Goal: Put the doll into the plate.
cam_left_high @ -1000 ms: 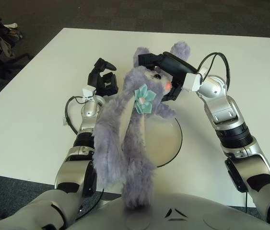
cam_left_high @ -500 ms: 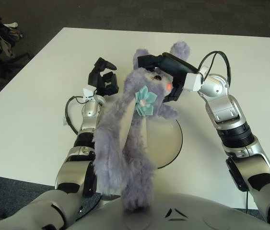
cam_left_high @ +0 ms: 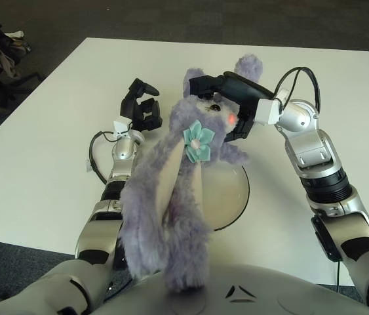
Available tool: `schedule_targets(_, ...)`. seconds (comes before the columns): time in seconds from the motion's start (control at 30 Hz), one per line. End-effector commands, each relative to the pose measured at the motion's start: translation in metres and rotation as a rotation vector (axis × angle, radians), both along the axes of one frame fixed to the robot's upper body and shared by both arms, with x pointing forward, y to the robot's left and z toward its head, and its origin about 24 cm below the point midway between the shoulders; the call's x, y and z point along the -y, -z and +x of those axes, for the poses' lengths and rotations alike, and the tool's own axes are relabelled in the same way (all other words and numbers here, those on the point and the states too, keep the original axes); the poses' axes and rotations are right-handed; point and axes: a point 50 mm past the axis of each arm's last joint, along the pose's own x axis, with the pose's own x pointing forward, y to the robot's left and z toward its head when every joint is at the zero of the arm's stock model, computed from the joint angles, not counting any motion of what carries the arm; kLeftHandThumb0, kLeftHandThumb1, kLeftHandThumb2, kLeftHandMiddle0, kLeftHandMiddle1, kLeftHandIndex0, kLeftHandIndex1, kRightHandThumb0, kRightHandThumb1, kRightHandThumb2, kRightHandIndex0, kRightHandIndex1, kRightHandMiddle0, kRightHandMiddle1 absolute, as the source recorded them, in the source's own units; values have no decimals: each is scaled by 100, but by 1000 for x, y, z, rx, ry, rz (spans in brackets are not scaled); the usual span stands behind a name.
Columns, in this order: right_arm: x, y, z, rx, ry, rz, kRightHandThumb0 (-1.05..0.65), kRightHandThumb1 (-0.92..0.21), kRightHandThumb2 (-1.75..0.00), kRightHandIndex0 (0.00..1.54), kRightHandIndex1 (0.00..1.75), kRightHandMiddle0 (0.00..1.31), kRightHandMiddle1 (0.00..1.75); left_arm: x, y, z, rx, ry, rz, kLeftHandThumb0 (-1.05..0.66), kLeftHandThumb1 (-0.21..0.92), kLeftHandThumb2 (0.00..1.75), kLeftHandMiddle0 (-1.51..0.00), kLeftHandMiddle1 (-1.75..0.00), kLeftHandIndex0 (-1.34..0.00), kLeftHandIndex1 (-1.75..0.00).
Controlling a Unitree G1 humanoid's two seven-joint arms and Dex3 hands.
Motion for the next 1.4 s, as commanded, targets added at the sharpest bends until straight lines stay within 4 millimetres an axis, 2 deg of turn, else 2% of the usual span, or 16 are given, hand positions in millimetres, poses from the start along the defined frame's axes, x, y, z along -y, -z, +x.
schedule_targets(0.0, -1, -13, -3, 42, -18, -4, -1, 7, -161, 87, 175, 90, 133, 2, 46, -23, -165, -1, -6, -44, 44, 116, -116, -175, -51, -175)
schedule_targets(0.27, 1, -14, -6, 13, -24, -11, -1, 7, -162, 88, 175, 88, 137, 0, 50, -21, -201, 2, -15, -43, 46, 113, -116, -175, -49, -175)
schedule_targets(0.37, 2, -15, -6, 8, -29, -12, -1, -1, -161, 75, 175, 74, 162, 0, 51, -21, -211, 2, -17, -43, 47, 113, -115, -175, -49, -175)
schedule_targets(0.5, 3, -16, -6, 20, -34, -29, -1, -8, -157, 68, 175, 67, 171, 0, 52, -21, -208, 3, -21, -43, 46, 113, -117, -175, -50, -175)
schedule_targets(1.1, 6, -16, -1, -112, -104, -62, -1, -39, -123, 45, 175, 44, 173, 1, 49, -21, -184, -2, -9, -43, 47, 112, -111, -175, -49, -175)
schedule_targets(1.13, 7, -16, -1, -113, -111, -66, 10, -34, -129, 51, 175, 37, 165, 2, 49, -21, -182, -1, -9, -43, 47, 112, -111, -175, -49, -175)
schedule_targets(1.2, 7, -16, 0, -114, -121, -72, 39, -16, -150, 70, 175, 22, 148, 2, 48, -21, -179, -1, -8, -43, 47, 112, -112, -175, -49, -175)
schedule_targets(1.3, 8, -16, 1, -108, -133, -85, 53, -8, -160, 79, 175, 12, 138, 2, 48, -21, -173, -2, -5, -43, 47, 112, -113, -175, -49, -175)
schedule_targets(1.37, 8, -17, 2, -103, -132, -95, 56, -6, -162, 82, 175, 8, 135, 2, 48, -21, -172, -2, -3, -43, 47, 112, -113, -175, -49, -175)
